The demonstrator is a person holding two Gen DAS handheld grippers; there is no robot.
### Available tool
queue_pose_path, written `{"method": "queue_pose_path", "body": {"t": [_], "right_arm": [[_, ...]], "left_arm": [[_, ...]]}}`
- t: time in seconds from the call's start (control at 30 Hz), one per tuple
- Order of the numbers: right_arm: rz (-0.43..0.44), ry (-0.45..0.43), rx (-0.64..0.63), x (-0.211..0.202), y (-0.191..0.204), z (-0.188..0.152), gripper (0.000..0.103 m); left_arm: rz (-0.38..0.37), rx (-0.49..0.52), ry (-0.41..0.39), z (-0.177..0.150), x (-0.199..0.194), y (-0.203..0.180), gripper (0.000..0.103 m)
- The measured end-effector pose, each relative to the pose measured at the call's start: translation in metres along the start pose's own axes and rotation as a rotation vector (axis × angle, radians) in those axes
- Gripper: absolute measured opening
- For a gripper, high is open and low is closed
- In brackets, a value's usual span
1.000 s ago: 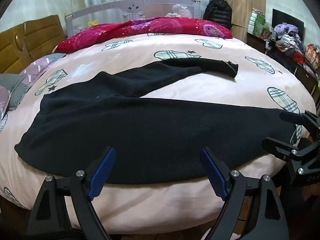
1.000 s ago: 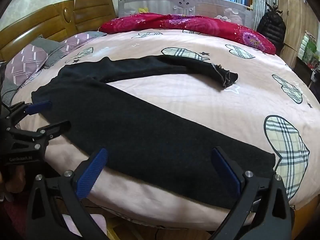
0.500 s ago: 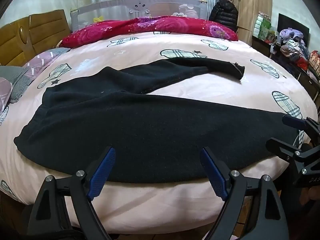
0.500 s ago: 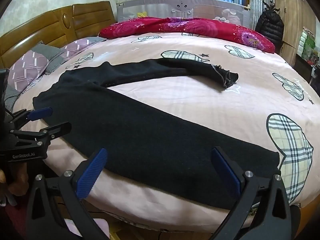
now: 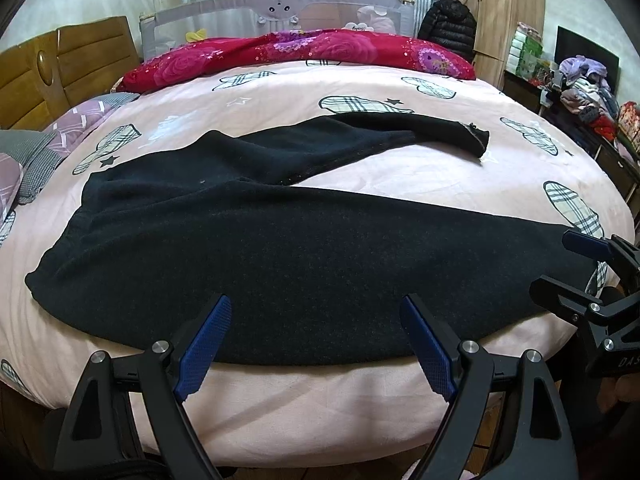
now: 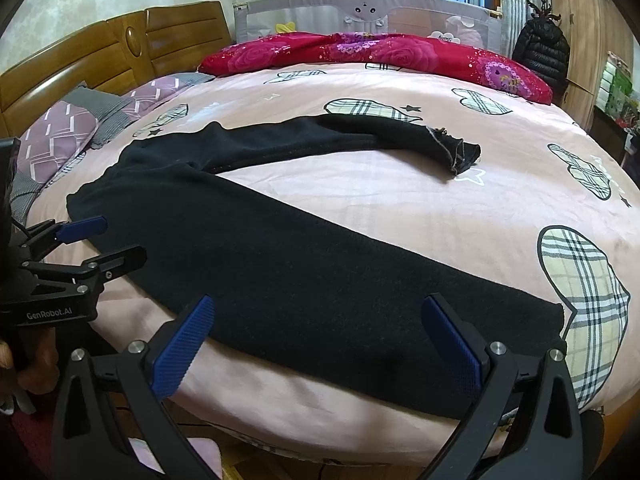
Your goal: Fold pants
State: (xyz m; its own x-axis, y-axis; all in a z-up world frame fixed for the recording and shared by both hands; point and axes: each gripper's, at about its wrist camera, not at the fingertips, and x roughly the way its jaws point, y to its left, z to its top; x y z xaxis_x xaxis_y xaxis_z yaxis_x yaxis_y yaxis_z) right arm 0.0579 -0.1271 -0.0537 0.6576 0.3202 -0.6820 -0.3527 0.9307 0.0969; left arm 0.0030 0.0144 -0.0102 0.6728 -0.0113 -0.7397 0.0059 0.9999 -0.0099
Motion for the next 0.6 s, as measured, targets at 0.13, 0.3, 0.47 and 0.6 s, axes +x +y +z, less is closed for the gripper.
{"method": "queue_pose_path", "body": {"t": [0.13,0.3,0.47,0.6], "right_arm": [[0.002,0.002,0.0,-0.0001,0.001,0.0,0.103],[0.004,0.001,0.001,-0.0008,0.0007,-0.0002,0.103],[0.003,0.002,0.0,-0.0008,0.0008,-0.0002,0.103],[0.003,0.002,0.001,-0.0009,0.0007,-0.0002,0.103]], "left_arm": [[0.0,-0.003,0.004,-0.001,0.0004,0.001,0.087],[0.002,-0.009,0.008,-0.0011,0.0017,0.0013,0.087],[0.003,-0.009,0.012,-0.0011,0.0031,0.0011,0.087],[0.001,-0.012,0.015,-0.0006,0.0038,0.0018,0.087]]}}
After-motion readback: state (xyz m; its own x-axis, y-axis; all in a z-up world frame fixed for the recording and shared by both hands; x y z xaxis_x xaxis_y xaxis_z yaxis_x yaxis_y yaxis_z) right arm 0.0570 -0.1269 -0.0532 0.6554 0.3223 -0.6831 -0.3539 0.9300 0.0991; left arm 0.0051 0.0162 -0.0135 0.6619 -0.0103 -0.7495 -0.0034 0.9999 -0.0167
